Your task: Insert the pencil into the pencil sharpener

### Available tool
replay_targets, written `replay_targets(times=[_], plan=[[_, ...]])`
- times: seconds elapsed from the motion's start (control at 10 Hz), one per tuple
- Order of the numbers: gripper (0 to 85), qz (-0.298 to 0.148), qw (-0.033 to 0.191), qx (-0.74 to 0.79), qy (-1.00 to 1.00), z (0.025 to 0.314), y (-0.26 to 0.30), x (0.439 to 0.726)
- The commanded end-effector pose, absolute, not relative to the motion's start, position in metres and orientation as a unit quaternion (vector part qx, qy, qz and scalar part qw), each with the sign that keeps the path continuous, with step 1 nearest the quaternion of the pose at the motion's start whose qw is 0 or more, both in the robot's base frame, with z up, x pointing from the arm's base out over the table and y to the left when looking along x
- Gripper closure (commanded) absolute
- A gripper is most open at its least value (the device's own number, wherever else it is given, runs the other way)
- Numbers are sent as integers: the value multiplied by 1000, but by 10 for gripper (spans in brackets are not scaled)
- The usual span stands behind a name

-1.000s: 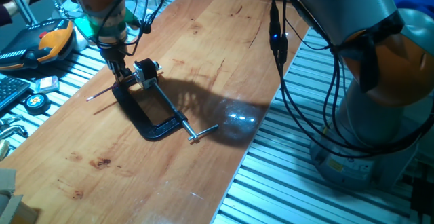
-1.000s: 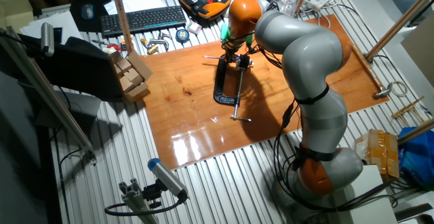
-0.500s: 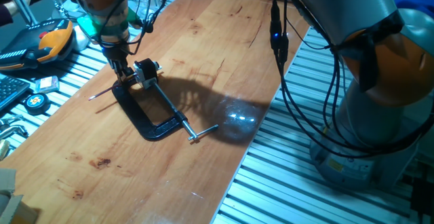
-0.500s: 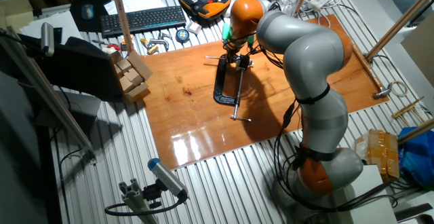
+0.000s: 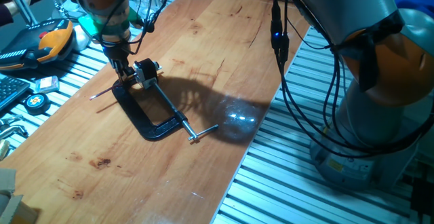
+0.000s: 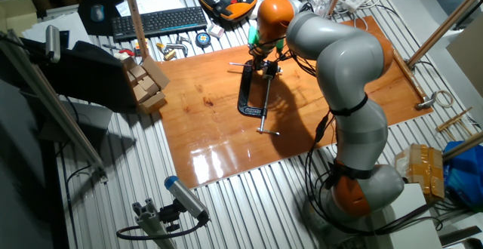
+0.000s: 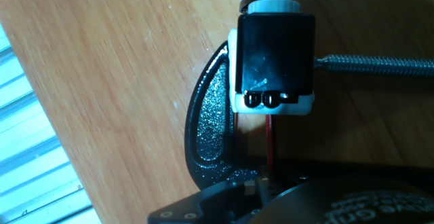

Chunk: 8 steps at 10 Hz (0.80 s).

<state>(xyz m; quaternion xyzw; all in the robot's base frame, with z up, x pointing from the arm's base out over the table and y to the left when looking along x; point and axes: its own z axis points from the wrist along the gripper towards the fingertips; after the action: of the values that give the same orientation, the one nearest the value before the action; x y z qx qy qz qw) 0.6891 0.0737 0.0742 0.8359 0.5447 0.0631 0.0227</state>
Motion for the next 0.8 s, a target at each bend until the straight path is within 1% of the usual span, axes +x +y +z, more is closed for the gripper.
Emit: replay_targets(times=[0.0,0.7], plan=[[850,63,23,836,545,74,73,689],[850,62,25,837,543,74,69,687]])
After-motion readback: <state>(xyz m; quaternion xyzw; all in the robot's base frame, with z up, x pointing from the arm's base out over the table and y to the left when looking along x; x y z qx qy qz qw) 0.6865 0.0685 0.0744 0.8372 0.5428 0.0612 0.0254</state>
